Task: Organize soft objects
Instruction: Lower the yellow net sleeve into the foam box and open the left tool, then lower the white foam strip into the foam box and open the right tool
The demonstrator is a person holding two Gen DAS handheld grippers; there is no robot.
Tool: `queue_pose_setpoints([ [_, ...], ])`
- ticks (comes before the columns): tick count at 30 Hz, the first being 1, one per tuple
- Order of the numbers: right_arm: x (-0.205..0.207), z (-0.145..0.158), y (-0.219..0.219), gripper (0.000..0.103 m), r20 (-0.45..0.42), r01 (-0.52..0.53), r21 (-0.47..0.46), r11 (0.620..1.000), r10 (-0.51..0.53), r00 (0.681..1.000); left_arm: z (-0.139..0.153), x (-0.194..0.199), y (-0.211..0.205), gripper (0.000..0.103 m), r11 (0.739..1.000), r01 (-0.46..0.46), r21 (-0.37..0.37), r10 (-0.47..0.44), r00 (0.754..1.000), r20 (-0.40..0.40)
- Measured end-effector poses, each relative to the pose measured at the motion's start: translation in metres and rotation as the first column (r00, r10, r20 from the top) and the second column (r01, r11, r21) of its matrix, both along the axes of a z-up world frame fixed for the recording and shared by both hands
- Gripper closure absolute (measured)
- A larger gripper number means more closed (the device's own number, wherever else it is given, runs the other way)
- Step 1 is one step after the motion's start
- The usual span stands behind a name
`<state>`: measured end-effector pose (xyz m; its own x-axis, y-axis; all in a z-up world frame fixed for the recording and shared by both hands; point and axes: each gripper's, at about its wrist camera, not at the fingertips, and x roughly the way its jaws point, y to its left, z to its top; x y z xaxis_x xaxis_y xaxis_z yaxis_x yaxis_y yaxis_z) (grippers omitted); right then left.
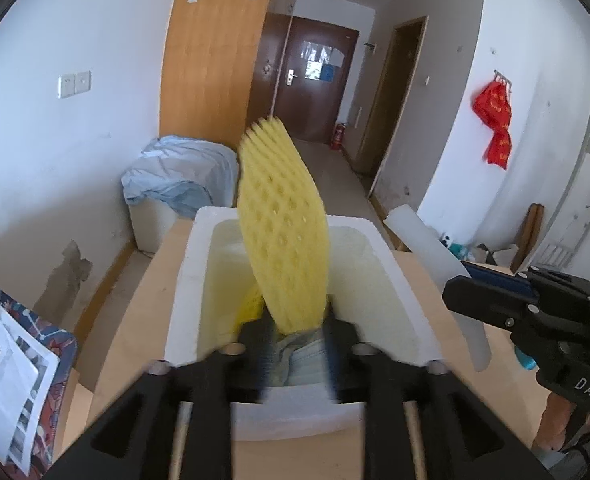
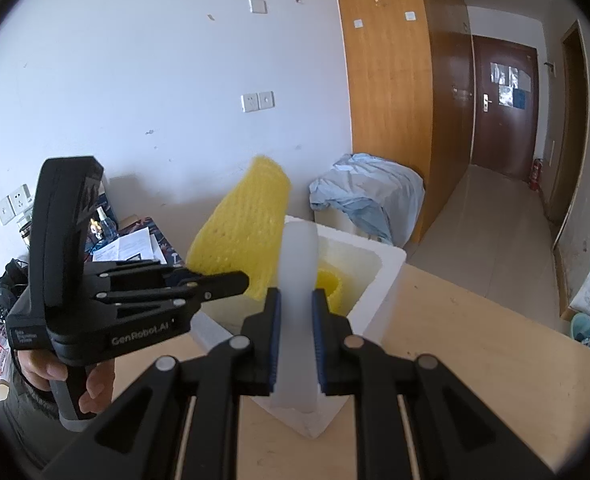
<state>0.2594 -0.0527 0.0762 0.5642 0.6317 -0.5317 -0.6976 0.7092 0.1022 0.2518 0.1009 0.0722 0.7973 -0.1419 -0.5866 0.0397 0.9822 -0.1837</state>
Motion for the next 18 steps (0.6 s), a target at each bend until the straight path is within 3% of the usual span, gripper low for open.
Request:
queue_pose_setpoints([
  [1,0.0,0.001,0.0,0.085,0.001,-0.001,0.001,1.0,0.001,1.0,0.0,-0.003,0.0,0.043,1.0,-0.005,0.005,0.005,1.0,0.009],
  [2,0.0,0.001,0.0,0.085,0.001,-0.001,0.001,1.0,0.001,1.0,0.001,-0.007,0.001,0.032,1.0,-0.016,0.01,0.015,0.999,0.028],
  [4,-0.001,0.001,0.0,0.085,0.004,-0.003,0.0,1.0,0.003,1.0,0.005,-0.015,0.003,0.031,0.999,-0.035,0.017,0.034,0.997,0.065],
  [18,0.008,-0.003,0.015,0.085,0.0,-0.044,-0.001,0.999,0.044,0.999,0.002,-0.047,0.01,0.031,0.999,-0.048,-0.013,0.049,0.995,0.082],
])
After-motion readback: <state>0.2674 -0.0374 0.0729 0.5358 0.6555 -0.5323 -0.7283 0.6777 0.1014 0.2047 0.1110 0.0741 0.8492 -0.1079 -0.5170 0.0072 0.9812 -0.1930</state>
